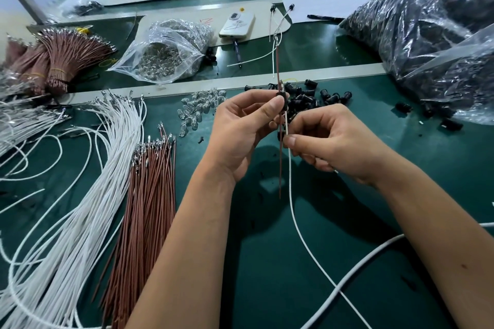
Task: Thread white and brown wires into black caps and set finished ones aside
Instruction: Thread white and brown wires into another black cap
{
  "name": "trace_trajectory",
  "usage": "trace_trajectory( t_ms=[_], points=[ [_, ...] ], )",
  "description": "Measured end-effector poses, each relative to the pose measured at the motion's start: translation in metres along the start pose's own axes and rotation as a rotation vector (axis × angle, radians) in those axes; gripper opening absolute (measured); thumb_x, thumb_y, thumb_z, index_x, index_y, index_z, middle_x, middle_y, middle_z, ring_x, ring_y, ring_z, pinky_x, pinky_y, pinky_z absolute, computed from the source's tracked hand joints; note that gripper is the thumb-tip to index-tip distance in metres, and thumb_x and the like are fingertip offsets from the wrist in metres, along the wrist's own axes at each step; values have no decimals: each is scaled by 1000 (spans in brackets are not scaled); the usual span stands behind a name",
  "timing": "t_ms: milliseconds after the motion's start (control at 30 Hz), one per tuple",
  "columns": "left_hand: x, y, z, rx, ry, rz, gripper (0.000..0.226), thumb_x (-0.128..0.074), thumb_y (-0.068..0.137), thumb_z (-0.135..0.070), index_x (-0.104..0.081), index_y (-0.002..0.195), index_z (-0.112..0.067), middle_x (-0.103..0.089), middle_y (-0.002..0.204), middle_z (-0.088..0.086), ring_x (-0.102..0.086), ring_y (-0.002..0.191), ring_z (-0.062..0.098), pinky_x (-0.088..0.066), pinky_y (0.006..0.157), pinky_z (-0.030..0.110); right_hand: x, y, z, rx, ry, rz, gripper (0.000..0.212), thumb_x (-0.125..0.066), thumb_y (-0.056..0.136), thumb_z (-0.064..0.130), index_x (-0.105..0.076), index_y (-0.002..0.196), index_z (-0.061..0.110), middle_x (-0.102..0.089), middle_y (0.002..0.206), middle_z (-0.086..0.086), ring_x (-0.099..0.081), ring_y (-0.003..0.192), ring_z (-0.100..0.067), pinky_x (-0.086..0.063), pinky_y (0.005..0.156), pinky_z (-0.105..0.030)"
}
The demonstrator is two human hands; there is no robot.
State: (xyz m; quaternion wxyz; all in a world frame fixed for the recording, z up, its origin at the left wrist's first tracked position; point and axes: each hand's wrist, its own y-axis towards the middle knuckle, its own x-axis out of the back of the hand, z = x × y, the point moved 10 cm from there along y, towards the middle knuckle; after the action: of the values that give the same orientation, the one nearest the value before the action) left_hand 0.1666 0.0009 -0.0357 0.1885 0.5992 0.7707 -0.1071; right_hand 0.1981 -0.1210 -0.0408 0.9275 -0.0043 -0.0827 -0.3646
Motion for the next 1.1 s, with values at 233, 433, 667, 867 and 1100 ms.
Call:
trace_trajectory(
  t_ms=[233,433,667,867,1100],
  points=[
    [-3,1,1,-35,27,19,14,-73,76,-12,-74,89,-8,-69,87,12,-60,73,17,-55,70,23,1,0,-4,-57,3,35,20,-70,95,2,-67,75,5,-53,51,-3,-42,38,-6,-29,37,-16],
    [-6,3,-1,-45,-37,20,9,-71,77,-13,-76,83,-13,-72,79,3,-60,66,12,-53,68,21,4,0,-9,-57,-90,-12,14,-75,95,14,-73,82,10,-56,59,-8,-46,44,-11,-35,39,-20],
    [-5,1,-4,-59,41,28,12,-66,89,0,-72,90,-10,-72,81,4,-62,72,16,-54,71,23,23,0,9,128,-26,-256,15,-78,92,25,-76,87,11,-63,60,0,-53,47,-11,-39,38,-22],
    [-9,-1,-11,-99,17,93,16,-71,80,0,-76,86,-14,-72,79,4,-66,73,16,-55,76,26,25,-4,22,244,-118,-286,6,-79,92,17,-76,88,13,-62,56,-3,-48,38,-16,-41,38,-24],
    [-14,-3,-20,-176,30,125,24,-73,76,6,-79,81,-17,-75,82,2,-69,78,14,-56,85,33,23,-5,28,311,-112,-279,7,-77,92,7,-74,91,1,-62,57,-1,-49,42,-14,-41,39,-25]
  ],
)
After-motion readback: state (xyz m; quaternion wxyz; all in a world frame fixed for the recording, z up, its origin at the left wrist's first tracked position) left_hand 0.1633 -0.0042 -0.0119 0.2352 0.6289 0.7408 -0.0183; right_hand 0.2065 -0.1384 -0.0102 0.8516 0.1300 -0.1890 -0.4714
